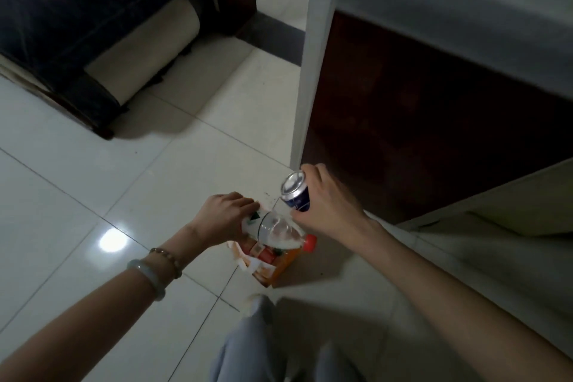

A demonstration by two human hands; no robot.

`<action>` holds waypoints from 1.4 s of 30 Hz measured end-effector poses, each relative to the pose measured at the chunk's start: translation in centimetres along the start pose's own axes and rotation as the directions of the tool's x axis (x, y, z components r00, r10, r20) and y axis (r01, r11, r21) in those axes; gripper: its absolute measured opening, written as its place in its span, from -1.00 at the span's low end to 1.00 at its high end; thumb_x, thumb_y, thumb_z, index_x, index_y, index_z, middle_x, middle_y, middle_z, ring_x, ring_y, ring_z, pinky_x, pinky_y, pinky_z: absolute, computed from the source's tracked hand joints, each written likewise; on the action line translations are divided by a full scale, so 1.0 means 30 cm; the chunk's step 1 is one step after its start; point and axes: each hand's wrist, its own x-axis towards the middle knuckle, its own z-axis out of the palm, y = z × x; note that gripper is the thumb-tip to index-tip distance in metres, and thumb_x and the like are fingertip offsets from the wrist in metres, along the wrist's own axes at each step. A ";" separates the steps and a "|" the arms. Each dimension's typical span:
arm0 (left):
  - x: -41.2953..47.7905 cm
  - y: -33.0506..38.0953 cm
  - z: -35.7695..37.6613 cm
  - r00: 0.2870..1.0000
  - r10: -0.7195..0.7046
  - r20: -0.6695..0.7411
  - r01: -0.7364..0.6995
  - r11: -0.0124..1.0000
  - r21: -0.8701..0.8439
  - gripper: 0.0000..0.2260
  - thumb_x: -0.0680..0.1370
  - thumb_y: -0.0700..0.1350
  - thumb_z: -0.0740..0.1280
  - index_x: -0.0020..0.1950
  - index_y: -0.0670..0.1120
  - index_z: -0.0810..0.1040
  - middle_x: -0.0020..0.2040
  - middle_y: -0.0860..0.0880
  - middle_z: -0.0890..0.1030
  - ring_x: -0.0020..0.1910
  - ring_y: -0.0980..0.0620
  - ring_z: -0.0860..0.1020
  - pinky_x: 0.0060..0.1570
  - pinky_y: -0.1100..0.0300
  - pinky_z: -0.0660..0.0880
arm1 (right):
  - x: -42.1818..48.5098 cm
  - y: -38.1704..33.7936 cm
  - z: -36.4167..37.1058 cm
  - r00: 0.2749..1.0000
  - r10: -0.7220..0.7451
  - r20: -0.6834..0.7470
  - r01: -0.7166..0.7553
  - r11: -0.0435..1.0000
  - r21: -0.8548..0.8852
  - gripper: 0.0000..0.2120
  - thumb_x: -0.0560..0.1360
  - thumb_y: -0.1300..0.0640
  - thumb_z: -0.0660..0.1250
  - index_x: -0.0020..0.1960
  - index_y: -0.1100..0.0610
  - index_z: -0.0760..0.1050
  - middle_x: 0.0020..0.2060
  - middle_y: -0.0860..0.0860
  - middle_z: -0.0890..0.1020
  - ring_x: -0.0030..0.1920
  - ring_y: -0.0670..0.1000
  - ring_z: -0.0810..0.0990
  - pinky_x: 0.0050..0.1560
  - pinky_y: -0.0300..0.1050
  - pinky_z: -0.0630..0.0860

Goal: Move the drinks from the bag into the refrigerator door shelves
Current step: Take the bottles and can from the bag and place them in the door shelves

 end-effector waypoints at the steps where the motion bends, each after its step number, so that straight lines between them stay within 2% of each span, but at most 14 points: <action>1: -0.019 0.026 -0.102 1.000 -0.006 -0.009 0.006 1.000 -0.012 -0.48 0.25 0.11 0.54 0.15 -0.03 0.58 -0.01 0.00 0.67 -0.09 -0.03 0.62 -0.31 0.15 0.57 | -0.028 -0.039 -0.096 1.000 -0.005 -0.012 0.005 1.000 -0.002 -0.34 0.31 0.03 0.47 0.28 0.14 0.23 0.15 0.09 0.40 0.11 0.08 0.45 -0.08 -0.20 0.37; 3: -0.050 0.072 -0.298 0.999 0.001 -0.034 -0.002 1.000 -0.017 -0.49 0.31 0.11 0.51 0.19 -0.02 0.55 0.05 0.00 0.65 -0.02 -0.02 0.60 -0.25 0.15 0.57 | -0.081 -0.113 -0.286 0.999 -0.025 -0.045 0.025 1.000 -0.007 -0.34 0.30 0.06 0.47 0.28 0.14 0.23 0.15 0.09 0.40 0.13 0.07 0.44 -0.07 -0.19 0.38; 6: -0.089 0.135 -0.567 0.998 0.026 -0.064 -0.027 1.000 -0.008 -0.49 0.37 0.12 0.45 0.26 -0.02 0.50 0.14 -0.01 0.61 0.08 -0.03 0.56 -0.14 0.13 0.56 | -0.161 -0.203 -0.558 0.992 -0.035 -0.121 0.030 0.999 -0.044 -0.31 0.29 0.05 0.49 0.29 0.16 0.24 0.15 0.11 0.42 0.15 0.10 0.43 0.03 -0.05 0.48; 10: -0.122 0.199 -0.856 0.984 0.076 -0.160 -0.082 0.996 -0.028 -0.51 0.29 0.13 0.51 0.16 -0.02 0.55 -0.01 0.01 0.66 -0.07 -0.02 0.60 -0.31 0.15 0.56 | -0.267 -0.261 -0.857 0.966 0.011 -0.260 -0.039 0.994 -0.104 -0.30 0.27 0.02 0.51 0.28 0.20 0.28 0.15 0.16 0.46 0.14 0.17 0.45 0.09 0.04 0.46; 13: -0.134 0.230 -1.012 0.968 0.121 -0.218 -0.139 0.988 -0.069 -0.54 0.29 0.17 0.47 0.12 0.02 0.56 -0.06 0.04 0.66 -0.10 0.01 0.60 -0.31 0.12 0.57 | -0.350 -0.271 -1.011 0.926 0.070 -0.370 -0.115 0.988 -0.101 -0.28 0.25 0.04 0.54 0.29 0.22 0.29 0.18 0.18 0.46 0.19 0.18 0.44 0.13 0.03 0.43; 18: -0.112 0.275 -1.171 0.940 0.186 -0.285 -0.231 0.964 -0.134 -0.49 0.26 0.21 0.49 0.14 0.07 0.53 -0.03 0.07 0.66 -0.06 0.05 0.60 -0.17 0.16 0.56 | -0.478 -0.254 -1.164 0.834 0.204 -0.513 -0.286 0.954 -0.085 -0.30 0.20 0.08 0.56 0.23 0.25 0.34 0.09 0.21 0.50 0.11 0.23 0.47 0.07 0.07 0.44; 24: -0.009 0.423 -1.301 0.876 0.344 -0.339 -0.413 0.897 -0.159 -0.46 0.20 0.21 0.53 0.11 0.04 0.57 -0.05 0.05 0.67 -0.10 0.05 0.62 -0.14 0.25 0.47 | -0.663 -0.232 -1.247 0.690 0.360 -0.628 -0.455 0.890 0.010 -0.32 0.22 0.06 0.56 0.23 0.19 0.32 0.12 0.15 0.48 0.12 0.15 0.44 0.05 -0.05 0.40; 29: 0.148 0.627 -1.361 0.845 0.418 -0.334 -0.516 0.801 -0.303 -0.39 0.13 0.27 0.48 0.12 0.07 0.57 -0.05 0.10 0.66 -0.10 0.08 0.62 -0.13 0.16 0.56 | -0.859 -0.194 -1.312 0.559 0.472 -0.682 -0.572 0.815 0.095 -0.35 0.23 0.11 0.53 0.22 0.19 0.33 0.11 0.15 0.48 0.10 0.15 0.43 -0.04 -0.11 0.36; 32: 0.243 0.771 -1.386 0.835 0.435 -0.336 -0.545 0.737 -0.400 -0.43 0.13 0.19 0.54 0.09 0.07 0.57 -0.12 0.17 0.64 -0.14 0.17 0.60 -0.16 0.23 0.53 | -0.973 -0.150 -1.363 0.488 0.490 -0.722 -0.635 0.767 0.092 -0.37 0.23 0.10 0.53 0.20 0.22 0.35 0.06 0.17 0.50 0.06 0.18 0.45 -0.03 -0.02 0.42; 35: 0.326 0.924 -1.409 0.828 0.445 -0.341 -0.561 0.657 -0.504 -0.53 0.16 0.12 0.55 0.02 0.08 0.57 -0.20 0.14 0.67 -0.20 0.22 0.62 -0.19 0.24 0.55 | -1.069 -0.103 -1.413 0.421 0.516 -0.746 -0.678 0.725 0.120 -0.37 0.23 0.10 0.50 0.21 0.23 0.35 0.05 0.17 0.49 0.07 0.21 0.45 -0.01 0.03 0.44; 37: 0.373 1.021 -1.421 0.832 0.441 -0.336 -0.552 0.594 -0.586 -0.62 0.21 -0.03 0.58 -0.05 0.07 0.56 -0.25 0.18 0.66 -0.24 0.28 0.61 -0.25 0.39 0.49 | -1.120 -0.065 -1.439 0.389 0.527 -0.756 -0.690 0.710 0.140 -0.35 0.24 0.10 0.50 0.24 0.22 0.34 0.08 0.17 0.49 0.10 0.21 0.44 0.03 0.02 0.43; 39: 0.420 1.108 -1.430 0.829 0.444 -0.339 -0.551 0.548 -0.630 -0.62 0.20 -0.03 0.58 -0.06 0.06 0.54 -0.26 0.18 0.66 -0.22 0.31 0.60 -0.27 0.46 0.45 | -1.159 -0.031 -1.461 0.376 0.531 -0.759 -0.693 0.706 0.150 -0.34 0.25 0.10 0.50 0.26 0.21 0.32 0.10 0.16 0.48 0.13 0.19 0.43 0.05 0.00 0.41; 41: 0.473 1.176 -1.427 0.836 0.440 -0.328 -0.534 0.514 -0.672 -0.60 0.17 0.05 0.57 -0.06 0.06 0.54 -0.18 0.11 0.67 -0.18 0.24 0.62 -0.20 0.35 0.52 | -1.192 0.002 -1.475 0.366 0.547 -0.753 -0.700 0.695 0.165 -0.33 0.26 0.08 0.49 0.29 0.19 0.30 0.13 0.14 0.47 0.16 0.18 0.42 0.07 -0.01 0.40; 42: 0.502 1.204 -1.420 0.842 0.437 -0.317 -0.520 0.499 -0.693 -0.59 0.18 0.02 0.58 -0.05 0.06 0.54 -0.15 0.09 0.67 -0.16 0.21 0.63 -0.16 0.29 0.54 | -1.206 0.016 -1.479 0.362 0.552 -0.751 -0.703 0.691 0.168 -0.31 0.26 0.08 0.49 0.30 0.18 0.29 0.15 0.13 0.46 0.17 0.17 0.41 0.08 -0.02 0.40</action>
